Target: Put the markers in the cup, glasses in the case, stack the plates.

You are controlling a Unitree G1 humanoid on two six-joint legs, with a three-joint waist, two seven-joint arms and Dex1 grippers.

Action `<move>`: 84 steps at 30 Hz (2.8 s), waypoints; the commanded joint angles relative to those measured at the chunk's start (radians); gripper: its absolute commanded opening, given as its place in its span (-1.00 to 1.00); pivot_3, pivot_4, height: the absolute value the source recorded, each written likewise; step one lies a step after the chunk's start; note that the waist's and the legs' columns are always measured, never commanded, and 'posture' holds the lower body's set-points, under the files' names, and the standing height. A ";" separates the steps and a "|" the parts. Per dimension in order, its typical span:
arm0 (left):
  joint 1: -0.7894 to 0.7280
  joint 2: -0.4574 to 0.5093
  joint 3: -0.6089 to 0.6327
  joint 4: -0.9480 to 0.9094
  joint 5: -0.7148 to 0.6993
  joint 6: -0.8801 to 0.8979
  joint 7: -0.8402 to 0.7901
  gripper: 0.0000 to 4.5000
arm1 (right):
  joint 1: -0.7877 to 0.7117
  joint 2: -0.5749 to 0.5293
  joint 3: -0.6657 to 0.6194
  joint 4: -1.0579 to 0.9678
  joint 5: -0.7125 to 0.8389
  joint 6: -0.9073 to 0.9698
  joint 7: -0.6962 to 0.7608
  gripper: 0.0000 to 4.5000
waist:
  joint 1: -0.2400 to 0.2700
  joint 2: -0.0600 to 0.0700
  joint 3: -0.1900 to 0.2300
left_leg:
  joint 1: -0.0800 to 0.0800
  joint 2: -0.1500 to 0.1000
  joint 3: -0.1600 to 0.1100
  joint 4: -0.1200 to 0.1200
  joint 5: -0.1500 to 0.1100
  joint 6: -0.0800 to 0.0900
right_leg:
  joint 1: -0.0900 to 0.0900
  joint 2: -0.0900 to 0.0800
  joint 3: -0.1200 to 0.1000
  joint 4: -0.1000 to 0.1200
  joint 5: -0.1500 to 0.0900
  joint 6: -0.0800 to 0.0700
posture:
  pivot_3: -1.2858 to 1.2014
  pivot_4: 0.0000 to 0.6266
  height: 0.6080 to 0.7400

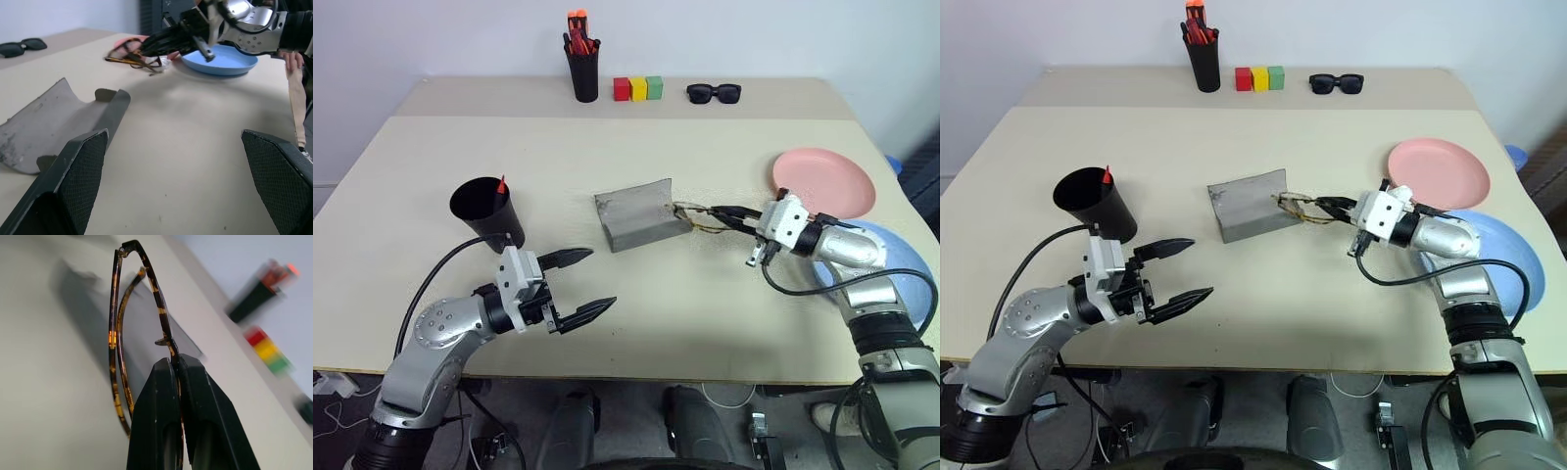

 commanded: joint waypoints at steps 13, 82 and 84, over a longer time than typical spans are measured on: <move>-0.014 0.003 0.007 0.002 0.009 -0.032 -0.029 1.00 | -0.219 0.048 0.151 0.426 0.135 -0.689 0.511 -0.98 | -0.003 0.000 0.000 | 0.002 0.000 0.000 0.000 0.000 0.000 | 0.001 0.000 0.000 0.000 0.000 0.000 | 0.03 -0.52 1.00; -0.199 -0.064 -0.075 0.209 0.037 -0.063 -0.176 1.00 | 0.326 -0.081 -0.114 -0.724 1.383 1.590 -0.887 0.99 | 0.031 0.000 -0.001 | -0.016 -0.001 -0.002 0.009 -0.003 0.005 | -0.010 0.000 -0.001 -0.001 0.001 0.000 | 0.03 -0.52 1.00; -0.184 -0.065 -0.075 0.193 0.039 -0.060 -0.166 1.00 | 0.354 -0.105 -0.161 -0.738 1.450 1.616 -0.867 0.99 | 0.031 0.000 -0.001 | -0.016 -0.001 -0.002 0.009 -0.003 0.005 | -0.010 0.000 -0.001 -0.001 0.000 -0.001 | 0.03 -0.52 1.00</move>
